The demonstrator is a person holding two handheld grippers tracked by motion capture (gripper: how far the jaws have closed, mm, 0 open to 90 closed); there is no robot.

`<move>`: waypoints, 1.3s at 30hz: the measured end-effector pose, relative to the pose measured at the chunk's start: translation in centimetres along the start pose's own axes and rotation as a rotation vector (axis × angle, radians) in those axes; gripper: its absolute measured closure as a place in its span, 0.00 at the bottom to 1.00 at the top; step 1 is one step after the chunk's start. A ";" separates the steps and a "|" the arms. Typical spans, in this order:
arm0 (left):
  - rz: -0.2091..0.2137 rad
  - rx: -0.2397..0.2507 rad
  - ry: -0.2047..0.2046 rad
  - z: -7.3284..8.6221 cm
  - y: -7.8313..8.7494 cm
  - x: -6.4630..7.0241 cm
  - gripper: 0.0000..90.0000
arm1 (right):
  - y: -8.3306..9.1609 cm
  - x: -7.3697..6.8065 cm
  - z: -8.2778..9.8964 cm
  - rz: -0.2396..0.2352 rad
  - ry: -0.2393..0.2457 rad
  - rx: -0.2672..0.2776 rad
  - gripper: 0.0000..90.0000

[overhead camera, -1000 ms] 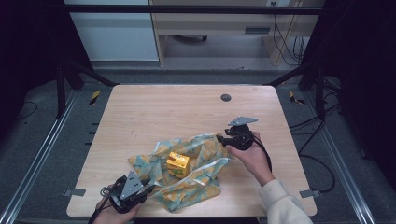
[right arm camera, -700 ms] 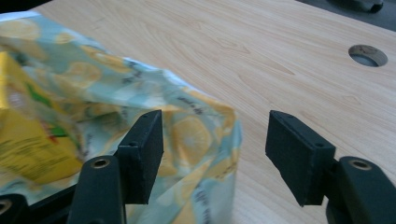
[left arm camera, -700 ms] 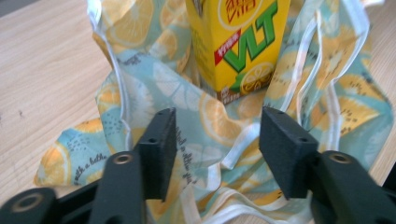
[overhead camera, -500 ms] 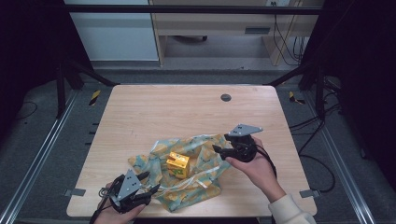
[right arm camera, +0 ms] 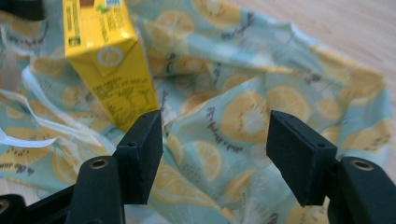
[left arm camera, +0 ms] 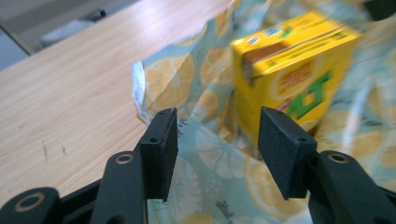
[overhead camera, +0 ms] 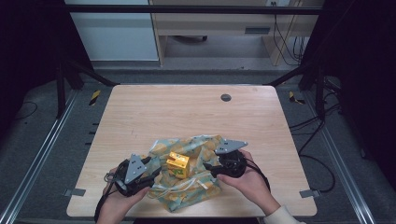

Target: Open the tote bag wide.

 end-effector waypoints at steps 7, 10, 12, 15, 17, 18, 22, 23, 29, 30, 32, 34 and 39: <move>0.029 -0.066 0.035 1.3 -2.4 -0.6 0.54 | -0.8 -0.3 1.7 -0.002 0.009 -0.052 0.40; 0.043 -0.104 0.020 2.0 -3.1 -0.2 0.53 | -0.9 -0.3 2.5 -0.002 0.020 -0.068 0.39; 0.050 -0.132 0.008 2.4 -3.4 -0.1 0.53 | -0.8 -0.2 3.2 -0.011 0.024 -0.075 0.36; 0.062 -0.150 0.005 2.7 -3.7 -0.1 0.53 | -0.8 0.1 4.0 -0.022 0.017 -0.082 0.34; 0.073 -0.148 0.024 2.9 -3.9 -0.1 0.52 | -0.8 0.4 4.6 -0.029 0.021 -0.097 0.34; 0.076 -0.154 0.024 3.0 -3.9 -0.1 0.52 | -0.9 0.5 4.9 -0.031 0.018 -0.103 0.34; 0.082 -0.159 0.026 3.3 -4.0 -0.2 0.52 | -1.3 0.7 5.8 -0.035 0.021 -0.123 0.34; 0.086 -0.162 0.026 3.4 -4.0 -0.2 0.52 | -1.3 0.7 5.9 -0.034 0.021 -0.126 0.34; 0.072 -0.200 0.008 3.7 -4.0 -0.2 0.51 | -1.5 0.8 6.3 -0.027 0.034 -0.143 0.35; 0.071 -0.202 0.009 3.7 -4.0 -0.2 0.51 | -1.5 0.8 6.4 -0.026 0.036 -0.150 0.35; 0.068 -0.200 0.014 3.8 -3.9 -0.2 0.50 | -1.6 0.7 6.5 -0.024 0.040 -0.152 0.35; 0.068 -0.211 0.006 3.8 -3.9 -0.2 0.50 | -1.5 0.7 6.6 -0.027 0.038 -0.157 0.35; 0.072 -0.153 0.035 3.4 -3.1 -0.3 0.41 | -0.4 0.7 6.4 -0.046 0.019 -0.123 0.30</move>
Point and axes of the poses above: each handheld gripper's, and its own axes: y roughly backward along the jaws, z roughly out of its underside, x roughly to its right, the point moved 1 cm from there along -y, roughly forward along the jaws, and after that the axes turned 13 degrees about -y, right-handed, at the moved point
